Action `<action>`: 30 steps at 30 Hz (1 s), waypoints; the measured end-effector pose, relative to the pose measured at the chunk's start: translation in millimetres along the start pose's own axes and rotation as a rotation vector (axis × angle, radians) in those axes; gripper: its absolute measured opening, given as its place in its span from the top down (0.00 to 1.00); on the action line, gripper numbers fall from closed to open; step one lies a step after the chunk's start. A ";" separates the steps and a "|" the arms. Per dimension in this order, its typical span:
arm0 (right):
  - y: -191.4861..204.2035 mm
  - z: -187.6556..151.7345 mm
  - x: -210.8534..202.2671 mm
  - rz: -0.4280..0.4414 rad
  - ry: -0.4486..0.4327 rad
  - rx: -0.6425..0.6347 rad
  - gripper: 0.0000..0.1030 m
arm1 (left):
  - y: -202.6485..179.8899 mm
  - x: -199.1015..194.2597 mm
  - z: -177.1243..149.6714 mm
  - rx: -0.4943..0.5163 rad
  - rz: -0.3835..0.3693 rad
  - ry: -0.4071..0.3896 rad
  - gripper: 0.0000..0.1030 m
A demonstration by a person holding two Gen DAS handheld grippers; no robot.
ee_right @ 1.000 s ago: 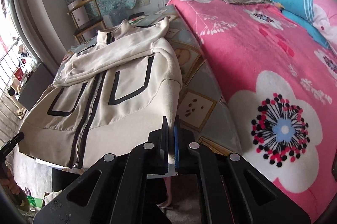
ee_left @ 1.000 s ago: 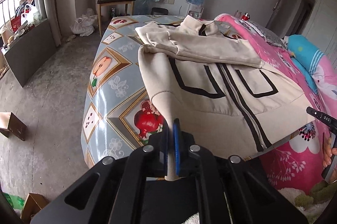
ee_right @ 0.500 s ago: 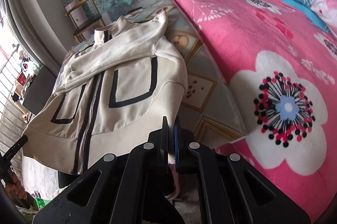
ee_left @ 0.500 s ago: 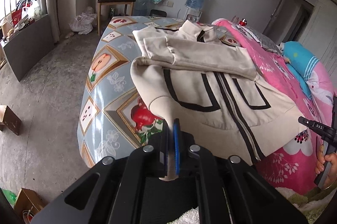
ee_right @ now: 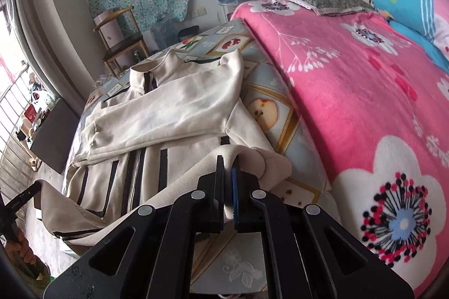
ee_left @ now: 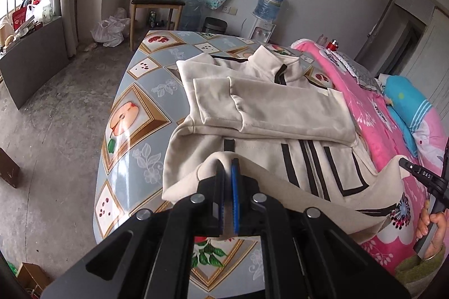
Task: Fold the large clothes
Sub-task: 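Grasp the hem with both grippers and lift it toward the collar, then lay the lifted hem over the jacket body and open both grippers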
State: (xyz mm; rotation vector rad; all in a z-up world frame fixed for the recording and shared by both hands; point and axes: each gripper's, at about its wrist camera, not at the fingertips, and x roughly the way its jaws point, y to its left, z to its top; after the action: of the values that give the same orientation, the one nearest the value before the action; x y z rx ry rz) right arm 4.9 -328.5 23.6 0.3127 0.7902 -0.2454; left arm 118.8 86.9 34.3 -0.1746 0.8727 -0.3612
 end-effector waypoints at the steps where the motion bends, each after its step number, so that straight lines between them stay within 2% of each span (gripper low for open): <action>1: 1.3 5.0 6.2 0.000 0.003 -0.003 0.96 | 1.5 6.2 5.3 -0.004 0.000 0.003 0.96; 9: 4.0 35.6 70.1 -0.025 0.060 -0.004 0.96 | 19.9 60.0 30.5 -0.036 0.021 0.072 0.96; 15: -7.0 36.2 115.2 -0.028 0.142 0.045 0.94 | 38.3 87.0 33.1 -0.094 0.012 0.137 0.91; 19: -13.1 35.4 120.7 -0.012 0.149 0.087 0.88 | 38.7 84.9 33.5 -0.090 -0.003 0.140 0.90; 21: -16.4 37.3 116.6 0.003 0.136 0.103 0.79 | 38.5 80.1 33.2 -0.091 -0.011 0.134 0.89; 23: -19.0 38.9 110.6 0.014 0.120 0.116 0.74 | 39.1 75.8 33.8 -0.100 -0.021 0.126 0.86; 24: -20.0 39.8 107.8 0.015 0.113 0.120 0.68 | 39.5 72.1 33.8 -0.104 -0.018 0.118 0.82; 25: -20.9 40.0 103.7 0.005 0.102 0.122 0.63 | 39.9 67.9 34.6 -0.103 0.011 0.100 0.68; 26: -21.7 41.6 100.2 -0.016 0.088 0.120 0.52 | 40.5 61.9 36.2 -0.094 0.056 0.071 0.60; 27: -22.3 41.7 94.3 -0.036 0.067 0.114 0.49 | 41.5 54.8 37.2 -0.084 0.085 0.044 0.53; 30: -26.1 42.7 81.6 -0.050 0.039 0.107 0.46 | 50.1 37.2 40.9 -0.101 0.108 0.001 0.52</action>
State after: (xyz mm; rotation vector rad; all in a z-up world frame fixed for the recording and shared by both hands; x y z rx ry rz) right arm 79.7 -376.3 -12.2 0.4000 0.8251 -0.3299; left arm 184.2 119.4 18.8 -0.2196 0.8976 -0.2172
